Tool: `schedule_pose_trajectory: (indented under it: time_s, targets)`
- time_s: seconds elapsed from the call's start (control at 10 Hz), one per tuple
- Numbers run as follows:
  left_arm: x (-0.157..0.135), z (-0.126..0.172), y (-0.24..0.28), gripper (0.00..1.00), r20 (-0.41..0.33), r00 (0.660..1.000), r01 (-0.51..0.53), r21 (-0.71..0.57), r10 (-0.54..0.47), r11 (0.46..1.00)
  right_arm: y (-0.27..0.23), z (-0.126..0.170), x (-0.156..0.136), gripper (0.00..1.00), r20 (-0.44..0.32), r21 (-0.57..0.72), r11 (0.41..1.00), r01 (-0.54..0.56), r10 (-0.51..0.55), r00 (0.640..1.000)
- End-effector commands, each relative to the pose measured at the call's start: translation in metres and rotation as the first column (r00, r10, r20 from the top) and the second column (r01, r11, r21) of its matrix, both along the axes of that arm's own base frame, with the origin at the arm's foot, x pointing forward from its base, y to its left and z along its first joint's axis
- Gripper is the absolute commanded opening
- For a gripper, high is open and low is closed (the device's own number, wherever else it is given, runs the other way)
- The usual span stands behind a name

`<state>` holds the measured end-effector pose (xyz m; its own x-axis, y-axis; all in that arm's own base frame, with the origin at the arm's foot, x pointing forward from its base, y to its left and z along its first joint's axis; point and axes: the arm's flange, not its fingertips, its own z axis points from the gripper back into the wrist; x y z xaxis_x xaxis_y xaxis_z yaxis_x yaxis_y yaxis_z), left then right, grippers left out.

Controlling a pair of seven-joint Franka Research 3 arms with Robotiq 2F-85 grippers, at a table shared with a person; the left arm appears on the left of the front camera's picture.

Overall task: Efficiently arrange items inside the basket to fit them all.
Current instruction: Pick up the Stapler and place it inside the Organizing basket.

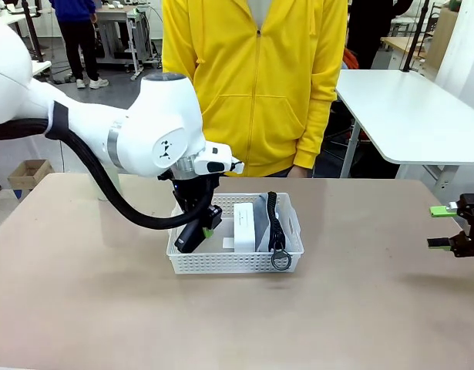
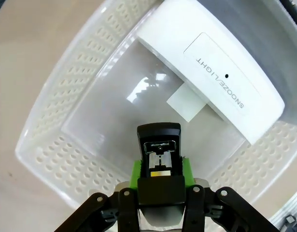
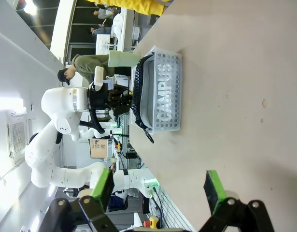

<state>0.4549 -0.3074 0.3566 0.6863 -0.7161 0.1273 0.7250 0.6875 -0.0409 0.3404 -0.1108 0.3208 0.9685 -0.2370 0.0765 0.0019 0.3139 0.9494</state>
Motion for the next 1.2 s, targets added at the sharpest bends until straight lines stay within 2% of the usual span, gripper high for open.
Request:
schedule_pose_trajectory:
  time_s: [0.0, 0.4, 0.5, 0.6, 0.7, 1.1]
  targets:
    - [0.007, -0.003, -0.006, 0.37, 0.010, 0.999, 0.042, 0.011, -0.042, 0.999, 0.000, 0.003, 0.001, 1.00, 0.006, 0.014, 1.000, 0.012, -0.012, 1.000]
    - [0.010, -0.017, -0.012, 0.37, -0.005, 0.998, 0.059, 0.024, -0.059, 0.998, 0.000, 0.003, 0.001, 1.00, 0.006, 0.014, 1.000, 0.012, -0.012, 1.000]
    - [0.012, -0.017, -0.010, 0.56, -0.008, 0.998, 0.057, 0.007, -0.057, 0.998, 0.000, 0.003, 0.001, 1.00, 0.006, 0.014, 1.000, 0.012, -0.012, 1.000]
    - [0.012, -0.016, -0.009, 0.93, -0.008, 0.998, 0.065, 0.004, -0.065, 0.998, 0.000, 0.003, 0.001, 1.00, 0.006, 0.014, 1.000, 0.012, -0.012, 1.000]
    - [0.011, -0.016, -0.008, 1.00, 0.007, 0.998, 0.068, 0.002, -0.068, 0.998, 0.000, 0.003, 0.001, 1.00, 0.006, 0.014, 1.000, 0.012, -0.012, 1.000]
    - [0.013, -0.009, -0.005, 1.00, 0.010, 0.998, 0.061, -0.013, -0.061, 0.998, 0.000, 0.003, 0.001, 1.00, 0.006, 0.014, 1.000, 0.012, -0.012, 1.000]
